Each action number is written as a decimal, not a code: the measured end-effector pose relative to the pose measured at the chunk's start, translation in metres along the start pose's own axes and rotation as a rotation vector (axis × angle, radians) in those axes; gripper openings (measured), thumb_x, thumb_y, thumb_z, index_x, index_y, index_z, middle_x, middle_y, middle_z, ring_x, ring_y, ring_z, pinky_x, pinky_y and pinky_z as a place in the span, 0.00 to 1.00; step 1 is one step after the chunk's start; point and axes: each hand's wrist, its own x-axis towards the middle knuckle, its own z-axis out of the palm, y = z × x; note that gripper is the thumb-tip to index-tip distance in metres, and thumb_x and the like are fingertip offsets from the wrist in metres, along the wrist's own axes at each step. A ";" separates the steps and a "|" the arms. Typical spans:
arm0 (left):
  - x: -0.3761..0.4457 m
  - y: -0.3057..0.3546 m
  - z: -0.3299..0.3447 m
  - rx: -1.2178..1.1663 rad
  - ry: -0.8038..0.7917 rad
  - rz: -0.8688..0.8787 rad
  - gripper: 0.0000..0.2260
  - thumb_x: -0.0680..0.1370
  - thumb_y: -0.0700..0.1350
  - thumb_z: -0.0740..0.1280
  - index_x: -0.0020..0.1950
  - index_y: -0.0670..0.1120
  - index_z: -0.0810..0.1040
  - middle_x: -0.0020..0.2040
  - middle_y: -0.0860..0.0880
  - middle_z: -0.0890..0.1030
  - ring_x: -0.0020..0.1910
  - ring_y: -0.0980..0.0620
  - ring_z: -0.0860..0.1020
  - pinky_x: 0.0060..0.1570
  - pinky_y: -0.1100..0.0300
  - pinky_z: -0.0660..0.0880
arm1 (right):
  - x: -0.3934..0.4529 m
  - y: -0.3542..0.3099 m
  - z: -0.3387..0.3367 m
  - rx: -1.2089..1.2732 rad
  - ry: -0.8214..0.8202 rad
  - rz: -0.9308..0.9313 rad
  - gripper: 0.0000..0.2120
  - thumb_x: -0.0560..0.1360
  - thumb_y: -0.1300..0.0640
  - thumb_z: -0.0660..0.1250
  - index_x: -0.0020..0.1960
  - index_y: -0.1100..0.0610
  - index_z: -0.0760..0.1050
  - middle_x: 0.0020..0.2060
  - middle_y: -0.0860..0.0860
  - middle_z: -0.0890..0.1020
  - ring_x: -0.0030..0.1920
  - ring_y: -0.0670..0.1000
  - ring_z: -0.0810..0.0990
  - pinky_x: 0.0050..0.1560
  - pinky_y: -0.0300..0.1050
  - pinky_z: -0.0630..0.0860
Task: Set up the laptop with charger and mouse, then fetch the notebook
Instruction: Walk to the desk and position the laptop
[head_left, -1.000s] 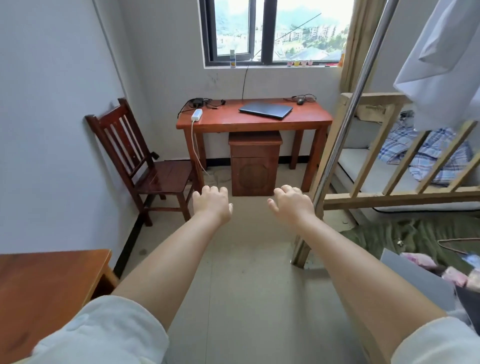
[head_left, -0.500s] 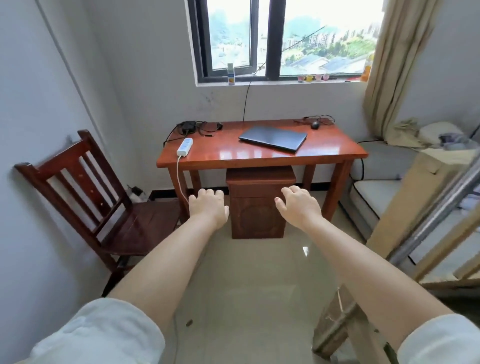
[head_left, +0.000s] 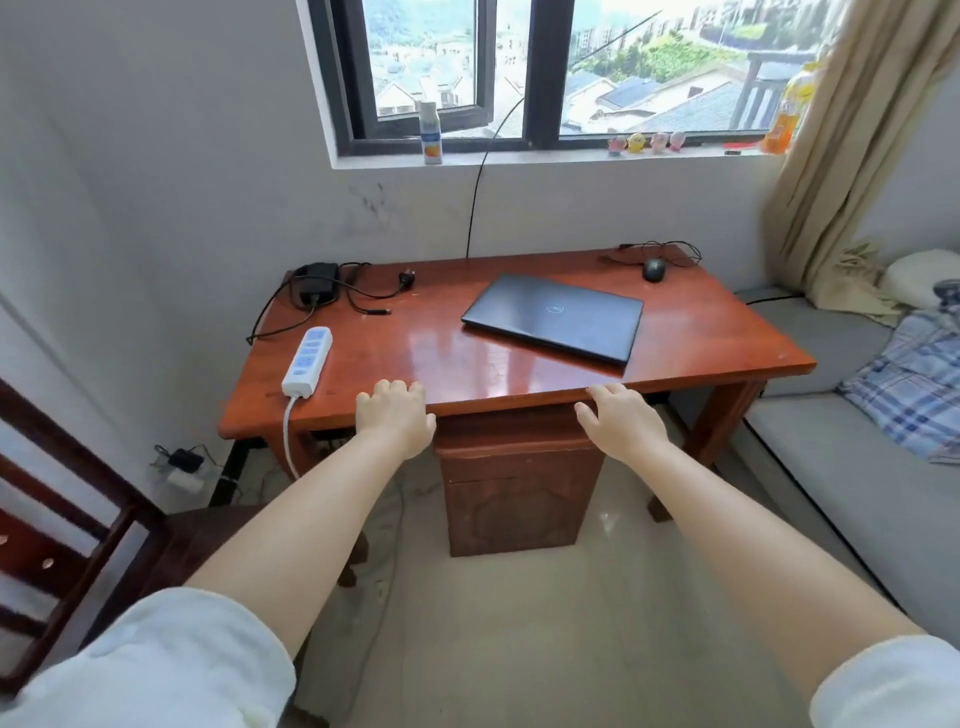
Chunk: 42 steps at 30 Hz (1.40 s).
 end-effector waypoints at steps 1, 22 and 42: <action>0.024 0.001 0.001 -0.002 -0.015 0.009 0.17 0.79 0.50 0.55 0.63 0.43 0.68 0.63 0.43 0.73 0.63 0.43 0.69 0.60 0.50 0.68 | 0.020 0.005 0.000 0.006 -0.003 0.023 0.19 0.79 0.51 0.54 0.65 0.60 0.67 0.64 0.58 0.73 0.64 0.59 0.69 0.59 0.55 0.72; 0.464 0.122 0.080 -0.152 -0.216 -0.154 0.26 0.76 0.60 0.58 0.65 0.42 0.65 0.65 0.41 0.72 0.65 0.41 0.68 0.60 0.50 0.69 | 0.409 0.173 0.081 0.222 -0.187 0.490 0.28 0.76 0.44 0.60 0.69 0.61 0.61 0.68 0.63 0.66 0.68 0.63 0.64 0.66 0.57 0.64; 0.518 0.112 0.115 -0.676 -0.169 -0.790 0.37 0.66 0.64 0.69 0.63 0.38 0.68 0.64 0.36 0.72 0.65 0.37 0.67 0.63 0.45 0.66 | 0.477 0.152 0.116 0.755 0.234 1.078 0.22 0.69 0.48 0.70 0.60 0.53 0.71 0.60 0.58 0.77 0.64 0.59 0.65 0.65 0.56 0.68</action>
